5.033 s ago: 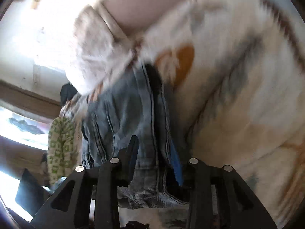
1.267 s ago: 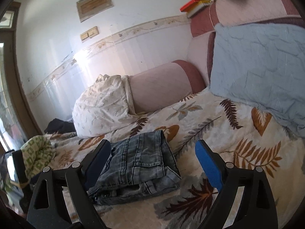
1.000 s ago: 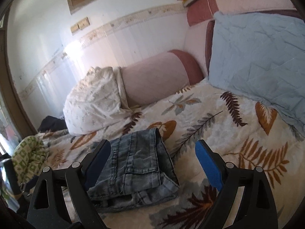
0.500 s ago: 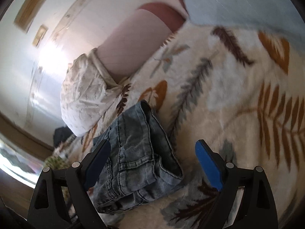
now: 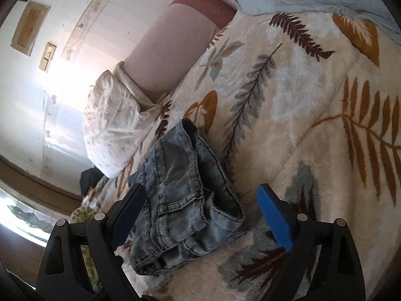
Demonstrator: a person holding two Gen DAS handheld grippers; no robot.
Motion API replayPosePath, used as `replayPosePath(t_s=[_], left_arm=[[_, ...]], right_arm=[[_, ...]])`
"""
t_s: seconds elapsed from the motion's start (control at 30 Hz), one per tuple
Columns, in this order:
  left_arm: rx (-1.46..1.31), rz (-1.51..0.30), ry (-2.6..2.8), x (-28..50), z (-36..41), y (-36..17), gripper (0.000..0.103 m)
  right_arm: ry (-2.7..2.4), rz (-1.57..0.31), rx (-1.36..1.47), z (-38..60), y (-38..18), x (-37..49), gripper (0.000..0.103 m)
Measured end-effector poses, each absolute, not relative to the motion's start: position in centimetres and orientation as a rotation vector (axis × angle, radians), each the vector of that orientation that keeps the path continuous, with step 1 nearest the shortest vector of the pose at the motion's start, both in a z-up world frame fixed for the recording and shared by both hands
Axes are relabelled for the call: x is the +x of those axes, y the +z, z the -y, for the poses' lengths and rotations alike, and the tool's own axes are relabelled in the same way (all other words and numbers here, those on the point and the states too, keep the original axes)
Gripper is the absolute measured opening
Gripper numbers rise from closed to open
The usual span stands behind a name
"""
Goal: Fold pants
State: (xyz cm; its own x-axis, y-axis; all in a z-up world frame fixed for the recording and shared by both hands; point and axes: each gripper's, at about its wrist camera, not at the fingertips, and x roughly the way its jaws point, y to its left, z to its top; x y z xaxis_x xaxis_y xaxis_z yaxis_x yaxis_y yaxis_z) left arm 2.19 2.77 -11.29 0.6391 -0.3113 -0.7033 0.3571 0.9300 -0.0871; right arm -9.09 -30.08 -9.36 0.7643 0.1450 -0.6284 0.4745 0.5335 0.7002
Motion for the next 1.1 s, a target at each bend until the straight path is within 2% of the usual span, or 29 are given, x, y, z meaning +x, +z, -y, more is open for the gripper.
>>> replayPosePath(t_s=[0.8, 1.1], left_arm=[[0.1, -0.781, -0.348, 2.1, -2.7, -11.5, 0.103], [0.134, -0.727, -0.307, 1.8, -2.2, -10.5, 0.103]], right_arm=[[-0.185, -0.706, 0.969, 29.3, -9.3, -8.5, 0.091], [-0.187, -0.683, 0.822, 27.7, -7.4, -7.4, 0.091]])
